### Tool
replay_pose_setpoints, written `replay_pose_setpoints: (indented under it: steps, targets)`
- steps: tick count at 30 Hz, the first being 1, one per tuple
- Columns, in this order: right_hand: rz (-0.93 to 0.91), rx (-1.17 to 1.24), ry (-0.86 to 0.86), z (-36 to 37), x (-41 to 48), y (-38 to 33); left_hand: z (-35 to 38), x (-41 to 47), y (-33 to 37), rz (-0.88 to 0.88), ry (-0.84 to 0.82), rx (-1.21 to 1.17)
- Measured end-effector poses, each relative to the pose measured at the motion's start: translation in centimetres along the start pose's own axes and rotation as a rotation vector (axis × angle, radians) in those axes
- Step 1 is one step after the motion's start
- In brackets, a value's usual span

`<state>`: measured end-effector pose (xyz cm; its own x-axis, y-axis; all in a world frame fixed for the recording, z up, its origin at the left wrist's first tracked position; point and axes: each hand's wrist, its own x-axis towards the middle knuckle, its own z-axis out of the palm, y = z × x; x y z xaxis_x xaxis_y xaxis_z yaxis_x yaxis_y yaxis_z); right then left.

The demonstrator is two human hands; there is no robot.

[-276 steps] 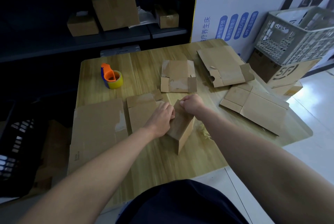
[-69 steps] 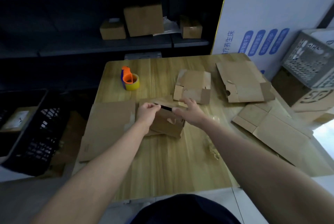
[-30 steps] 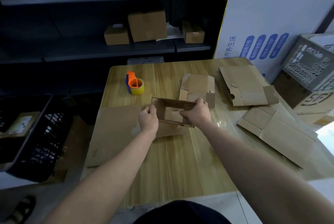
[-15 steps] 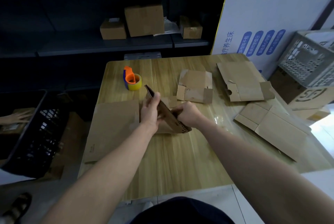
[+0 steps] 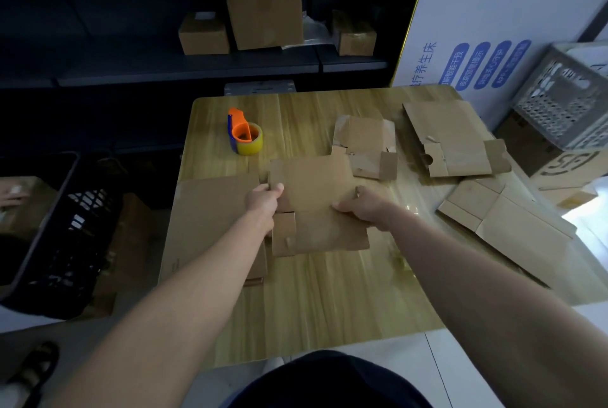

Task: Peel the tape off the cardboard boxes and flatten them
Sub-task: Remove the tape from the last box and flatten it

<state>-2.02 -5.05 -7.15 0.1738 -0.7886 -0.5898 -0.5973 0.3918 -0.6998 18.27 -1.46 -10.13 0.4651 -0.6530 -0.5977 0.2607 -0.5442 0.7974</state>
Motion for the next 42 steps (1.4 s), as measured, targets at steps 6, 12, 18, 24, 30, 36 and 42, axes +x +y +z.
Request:
replay_pose_setpoints:
  steps: [6,12,18,24,30,36,42]
  targets:
    - [0.085,0.032,0.138,3.0,3.3,-0.1,-1.0,2.3,-1.3,-0.079,-0.173,0.414]
    - [0.063,0.0,0.225,4.3,7.0,-1.6,-1.3,5.6,-0.3,0.125,-0.164,0.525]
    - [0.203,-0.237,0.178,5.4,10.3,-0.9,-0.3,8.7,-0.1,0.109,-0.144,0.782]
    - [0.252,-0.031,0.203,6.4,11.5,0.5,1.2,9.7,-0.1,0.101,-0.091,0.861]
    - [0.37,-0.064,0.131,5.2,10.1,1.1,1.6,8.6,-1.7,0.044,-0.164,0.978]
    - [0.437,-0.262,0.097,4.4,8.5,3.2,2.2,6.0,-3.8,-0.113,-0.283,0.875]
    - [0.501,-0.407,0.252,6.0,7.8,5.0,2.7,4.4,-5.2,-0.033,-0.157,0.92]
